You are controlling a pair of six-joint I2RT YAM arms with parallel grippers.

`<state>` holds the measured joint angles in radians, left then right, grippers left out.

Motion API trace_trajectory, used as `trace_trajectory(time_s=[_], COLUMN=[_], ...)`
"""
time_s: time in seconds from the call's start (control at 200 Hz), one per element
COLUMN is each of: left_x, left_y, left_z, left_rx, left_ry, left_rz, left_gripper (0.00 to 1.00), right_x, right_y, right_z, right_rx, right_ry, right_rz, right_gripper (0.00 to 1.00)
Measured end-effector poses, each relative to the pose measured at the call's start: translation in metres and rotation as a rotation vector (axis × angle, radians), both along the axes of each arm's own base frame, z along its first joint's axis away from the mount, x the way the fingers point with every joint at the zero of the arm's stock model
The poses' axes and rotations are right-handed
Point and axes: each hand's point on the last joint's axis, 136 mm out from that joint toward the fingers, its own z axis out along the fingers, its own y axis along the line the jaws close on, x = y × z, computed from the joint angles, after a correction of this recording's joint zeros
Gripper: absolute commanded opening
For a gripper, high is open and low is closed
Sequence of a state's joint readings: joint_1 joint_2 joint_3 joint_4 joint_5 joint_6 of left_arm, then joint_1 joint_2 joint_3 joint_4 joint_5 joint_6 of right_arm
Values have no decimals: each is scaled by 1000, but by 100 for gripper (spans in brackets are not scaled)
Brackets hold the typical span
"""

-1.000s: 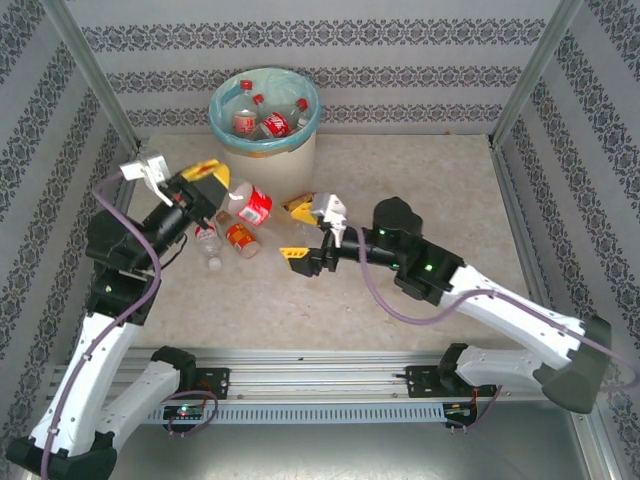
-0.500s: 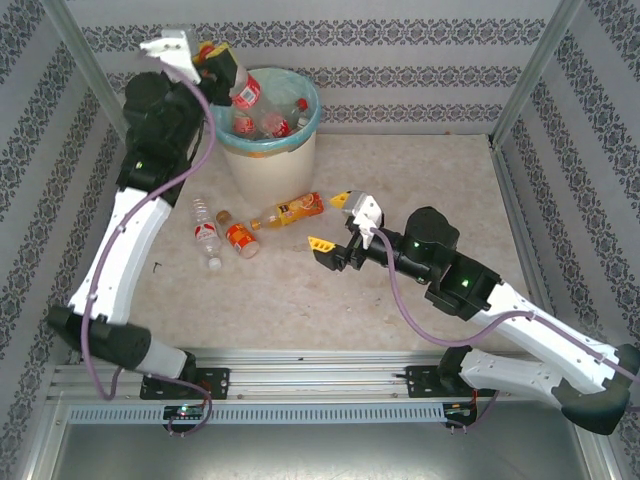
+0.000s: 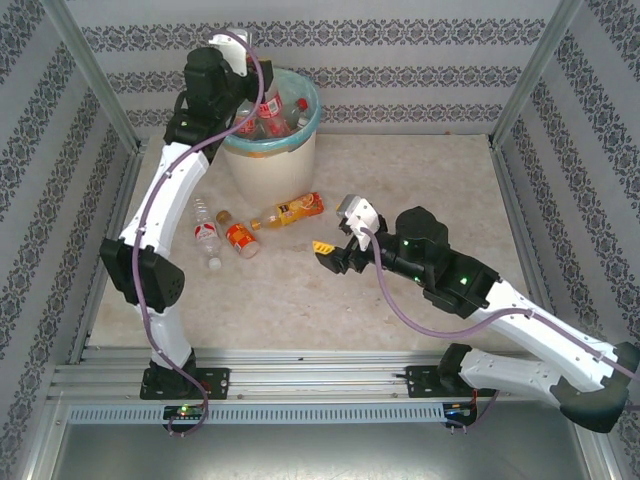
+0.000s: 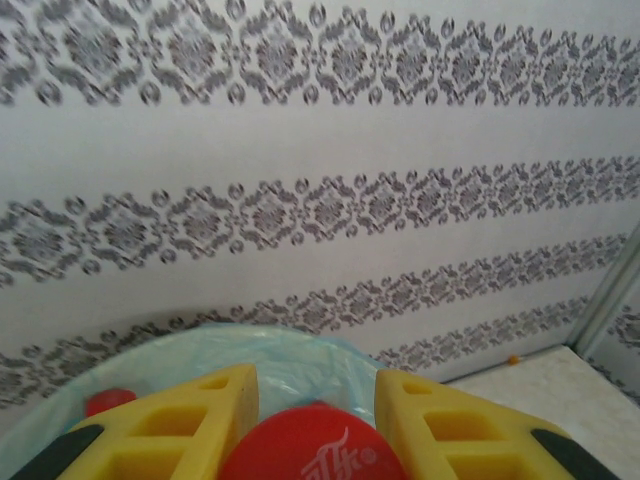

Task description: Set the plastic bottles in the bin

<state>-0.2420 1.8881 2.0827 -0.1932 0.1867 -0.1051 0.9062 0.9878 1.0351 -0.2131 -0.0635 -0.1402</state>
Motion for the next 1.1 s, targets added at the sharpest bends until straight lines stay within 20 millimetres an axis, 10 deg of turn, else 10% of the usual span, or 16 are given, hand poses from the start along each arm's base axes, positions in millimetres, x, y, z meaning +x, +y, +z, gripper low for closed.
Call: trace_trajectory(time_s=[0.425,0.954,1.099], left_x=[25,34,34], left_y=[0,18,19], left_z=[-99,-118,-117], left_rx=[-23,-56,-63], left_ry=[125,88,84], left_rz=[-12,12,9], left_gripper=[0,0,52], right_x=[8,16,16], right_y=[0,5,6], right_z=[-18,-33,-34], right_rx=[-69,-106,-106], right_ry=[13,36,39], right_rz=[-26,-44,-45], right_gripper=[79,79,79])
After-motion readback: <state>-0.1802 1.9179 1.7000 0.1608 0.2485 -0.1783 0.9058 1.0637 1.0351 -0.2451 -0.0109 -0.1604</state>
